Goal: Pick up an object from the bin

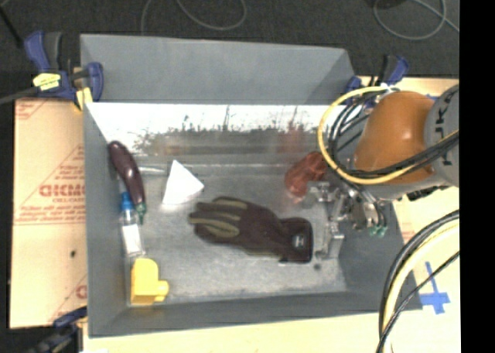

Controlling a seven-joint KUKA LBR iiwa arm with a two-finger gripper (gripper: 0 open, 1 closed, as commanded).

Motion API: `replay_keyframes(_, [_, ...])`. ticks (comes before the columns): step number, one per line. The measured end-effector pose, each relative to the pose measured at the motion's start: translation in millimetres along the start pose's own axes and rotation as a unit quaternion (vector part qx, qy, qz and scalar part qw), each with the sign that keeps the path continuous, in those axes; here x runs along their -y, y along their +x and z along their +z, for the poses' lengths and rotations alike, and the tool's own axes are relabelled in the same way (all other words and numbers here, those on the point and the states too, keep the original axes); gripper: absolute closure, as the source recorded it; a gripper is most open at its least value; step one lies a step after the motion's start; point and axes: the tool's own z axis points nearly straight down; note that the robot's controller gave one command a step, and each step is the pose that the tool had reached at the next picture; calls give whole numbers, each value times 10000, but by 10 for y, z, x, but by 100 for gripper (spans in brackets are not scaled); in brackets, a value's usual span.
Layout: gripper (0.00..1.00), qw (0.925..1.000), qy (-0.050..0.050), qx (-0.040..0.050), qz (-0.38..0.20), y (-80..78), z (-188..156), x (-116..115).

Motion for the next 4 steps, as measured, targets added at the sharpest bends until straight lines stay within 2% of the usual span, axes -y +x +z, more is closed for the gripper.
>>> replay_keyframes(1, [0,10000,6,39,-12,-19,-43,-2])
replay_keyframes(2, [100,9845,0,11,1754,14,602,-344])
replay_keyframes(3, [100,9846,1,11,1749,14,602,-344])
replay_keyframes(4, [100,9849,6,23,1729,58,-499,-257])
